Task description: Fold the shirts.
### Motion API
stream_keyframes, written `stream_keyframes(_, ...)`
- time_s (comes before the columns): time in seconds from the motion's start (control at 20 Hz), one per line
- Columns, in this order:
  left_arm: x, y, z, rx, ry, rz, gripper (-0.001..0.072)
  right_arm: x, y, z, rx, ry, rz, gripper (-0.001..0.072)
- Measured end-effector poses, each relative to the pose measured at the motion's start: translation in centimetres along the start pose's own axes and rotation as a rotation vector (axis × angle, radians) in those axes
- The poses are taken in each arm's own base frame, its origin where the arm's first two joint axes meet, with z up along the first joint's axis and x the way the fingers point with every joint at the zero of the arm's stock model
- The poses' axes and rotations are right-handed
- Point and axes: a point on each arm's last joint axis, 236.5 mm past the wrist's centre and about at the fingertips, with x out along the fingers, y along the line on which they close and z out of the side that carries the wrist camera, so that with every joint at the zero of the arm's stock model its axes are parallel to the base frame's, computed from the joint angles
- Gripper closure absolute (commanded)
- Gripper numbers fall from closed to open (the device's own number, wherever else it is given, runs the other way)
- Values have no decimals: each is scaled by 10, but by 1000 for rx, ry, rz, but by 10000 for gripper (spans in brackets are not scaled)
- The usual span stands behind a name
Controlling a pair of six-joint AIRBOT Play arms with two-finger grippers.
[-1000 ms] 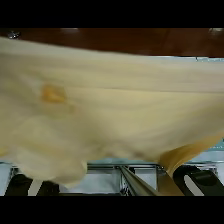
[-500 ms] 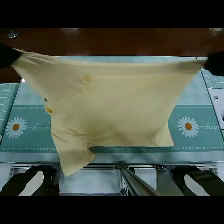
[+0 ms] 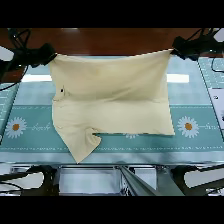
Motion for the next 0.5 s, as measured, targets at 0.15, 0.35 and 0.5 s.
stream_keyframes(0.15,18,7,-12,-64,42,-6,4,29,-5,5,117,25,86,91)
stream_keyframes(0.35,-2,52,-27,-88,204,52,3,10,-38,1,214,119,125,93)
stream_keyframes(0.5,-49,113,-63,-141,421,134,4,-39,-77,-8,174,174,53,93)
